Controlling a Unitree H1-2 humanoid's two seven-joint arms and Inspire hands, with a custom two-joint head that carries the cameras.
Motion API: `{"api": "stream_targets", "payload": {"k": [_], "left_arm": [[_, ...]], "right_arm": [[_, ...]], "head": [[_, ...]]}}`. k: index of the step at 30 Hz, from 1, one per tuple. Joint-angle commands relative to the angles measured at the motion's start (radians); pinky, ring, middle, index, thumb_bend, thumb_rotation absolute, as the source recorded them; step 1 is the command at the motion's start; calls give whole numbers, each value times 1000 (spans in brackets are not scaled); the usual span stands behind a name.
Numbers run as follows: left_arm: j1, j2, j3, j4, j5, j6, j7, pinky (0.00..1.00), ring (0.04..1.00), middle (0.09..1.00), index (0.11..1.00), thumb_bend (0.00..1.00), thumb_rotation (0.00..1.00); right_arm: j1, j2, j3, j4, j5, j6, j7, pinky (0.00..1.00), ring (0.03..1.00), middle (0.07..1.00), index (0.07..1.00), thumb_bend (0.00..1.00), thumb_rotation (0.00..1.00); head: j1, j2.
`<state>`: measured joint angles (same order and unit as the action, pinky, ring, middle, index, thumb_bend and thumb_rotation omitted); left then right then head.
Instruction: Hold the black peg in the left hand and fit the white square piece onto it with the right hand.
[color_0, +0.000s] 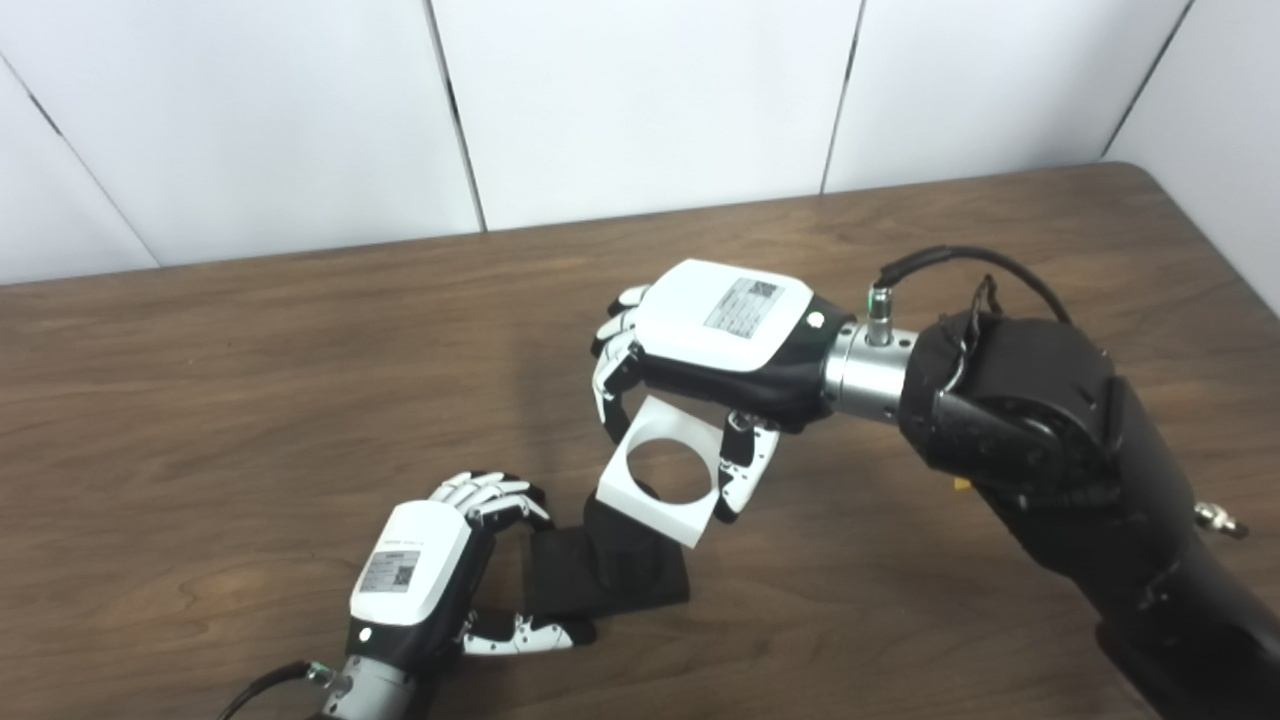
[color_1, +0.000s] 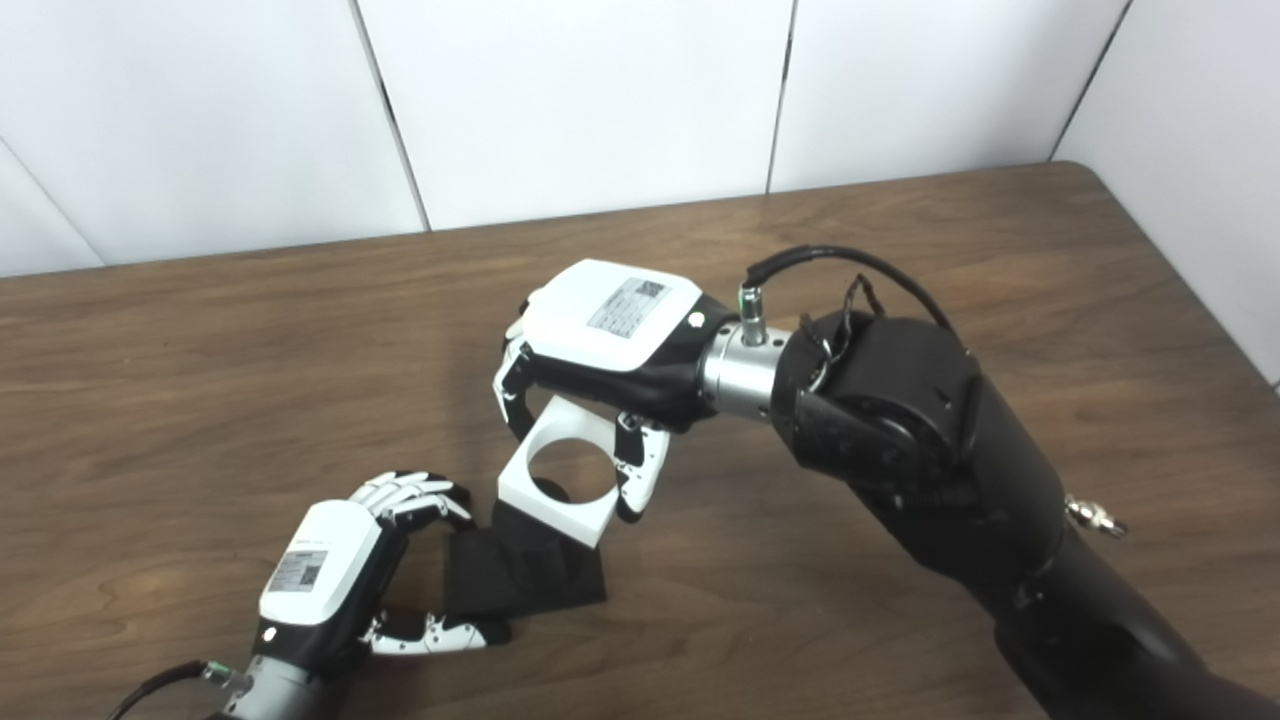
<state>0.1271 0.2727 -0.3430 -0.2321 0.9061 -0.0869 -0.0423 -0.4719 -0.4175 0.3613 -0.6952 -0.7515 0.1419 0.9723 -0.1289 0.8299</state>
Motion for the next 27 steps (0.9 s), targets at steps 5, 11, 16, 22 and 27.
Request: {"api": "stream_targets", "payload": {"k": [5,11,16,22,27], "left_arm": [[3,3,-15,-4,56,47,-51,869,822,765,491,501,62],[4,-1,-21,-11,59,57,-50,857,817,761,490,502,61],[4,-4,-21,-5,52,51,-33,840,804,753,490,503,60],[3,-4,-21,-1,50,44,-22,832,796,748,490,504,60],[2,-4,-23,-1,51,45,-22,831,795,748,490,503,60]], "right_arm": [[-13,19,-9,37,-19,-52,-71,916,840,716,483,523,129],[-11,39,0,51,-38,-47,-61,929,858,737,484,522,128],[-4,47,11,63,-43,-62,-68,928,861,741,484,523,129],[5,53,17,67,-48,-67,-66,936,865,740,484,523,129],[10,53,20,70,-45,-72,-66,934,866,739,483,522,128]], "head": [[-1,0],[3,3],[4,4],[4,9],[7,10]]}}
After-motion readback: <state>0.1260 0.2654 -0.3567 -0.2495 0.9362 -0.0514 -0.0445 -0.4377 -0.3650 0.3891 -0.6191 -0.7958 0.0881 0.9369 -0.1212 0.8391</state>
